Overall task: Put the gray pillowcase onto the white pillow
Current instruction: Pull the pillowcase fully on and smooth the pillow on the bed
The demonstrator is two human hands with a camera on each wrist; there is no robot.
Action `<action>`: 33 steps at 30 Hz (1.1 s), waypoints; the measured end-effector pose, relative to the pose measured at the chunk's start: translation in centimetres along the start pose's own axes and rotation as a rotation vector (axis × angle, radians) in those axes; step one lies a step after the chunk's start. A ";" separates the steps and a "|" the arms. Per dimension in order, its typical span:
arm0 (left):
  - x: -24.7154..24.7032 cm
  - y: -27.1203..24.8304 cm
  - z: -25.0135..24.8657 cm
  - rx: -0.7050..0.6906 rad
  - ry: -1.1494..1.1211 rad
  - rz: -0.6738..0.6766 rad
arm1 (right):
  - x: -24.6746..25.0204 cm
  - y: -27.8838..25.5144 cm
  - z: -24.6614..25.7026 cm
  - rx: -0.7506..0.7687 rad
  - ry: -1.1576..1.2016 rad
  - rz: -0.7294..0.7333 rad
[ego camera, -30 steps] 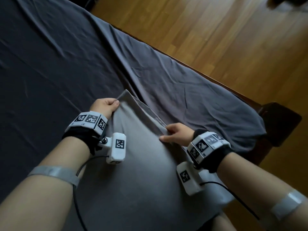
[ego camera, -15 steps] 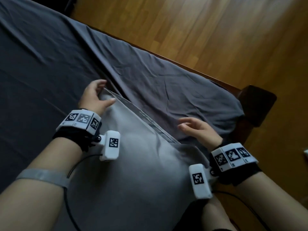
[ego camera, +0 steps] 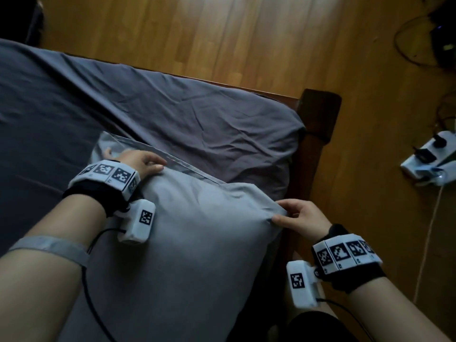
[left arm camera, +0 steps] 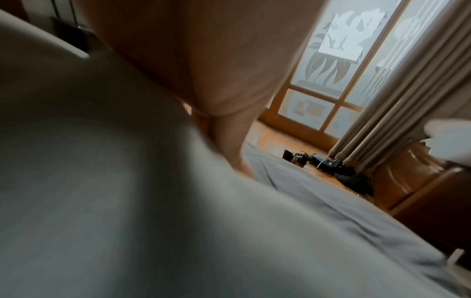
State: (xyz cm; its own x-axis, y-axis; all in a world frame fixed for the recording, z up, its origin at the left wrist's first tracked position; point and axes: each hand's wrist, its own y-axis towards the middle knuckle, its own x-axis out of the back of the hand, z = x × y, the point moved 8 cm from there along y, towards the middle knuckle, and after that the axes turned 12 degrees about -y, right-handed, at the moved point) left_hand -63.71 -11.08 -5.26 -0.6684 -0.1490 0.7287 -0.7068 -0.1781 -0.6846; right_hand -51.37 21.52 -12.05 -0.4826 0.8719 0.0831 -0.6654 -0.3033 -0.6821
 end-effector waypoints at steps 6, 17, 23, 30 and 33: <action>2.5 -1.4 0.6 -0.003 0.001 -0.225 | 0.5 -0.5 0.6 0.070 -0.037 -0.136; 8.1 -4.2 -0.1 -0.253 -0.812 0.038 | 0.4 -0.6 4.4 0.220 0.194 0.115; 7.1 -3.9 -0.1 -0.251 -0.749 0.016 | -0.5 1.3 4.9 0.227 -0.417 0.080; 6.7 -3.3 0.7 -0.148 -0.369 -0.040 | 0.2 1.9 4.2 0.116 -0.032 0.085; 7.1 -3.6 0.7 -0.047 -0.226 -0.133 | 0.6 1.7 3.5 0.084 0.223 0.053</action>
State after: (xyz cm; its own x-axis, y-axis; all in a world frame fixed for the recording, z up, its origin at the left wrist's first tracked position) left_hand -65.75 -12.14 2.35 -0.5040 -0.3418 0.7932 -0.7984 -0.1659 -0.5788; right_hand -54.81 20.19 -10.63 -0.3867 0.9144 -0.1194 -0.6924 -0.3734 -0.6174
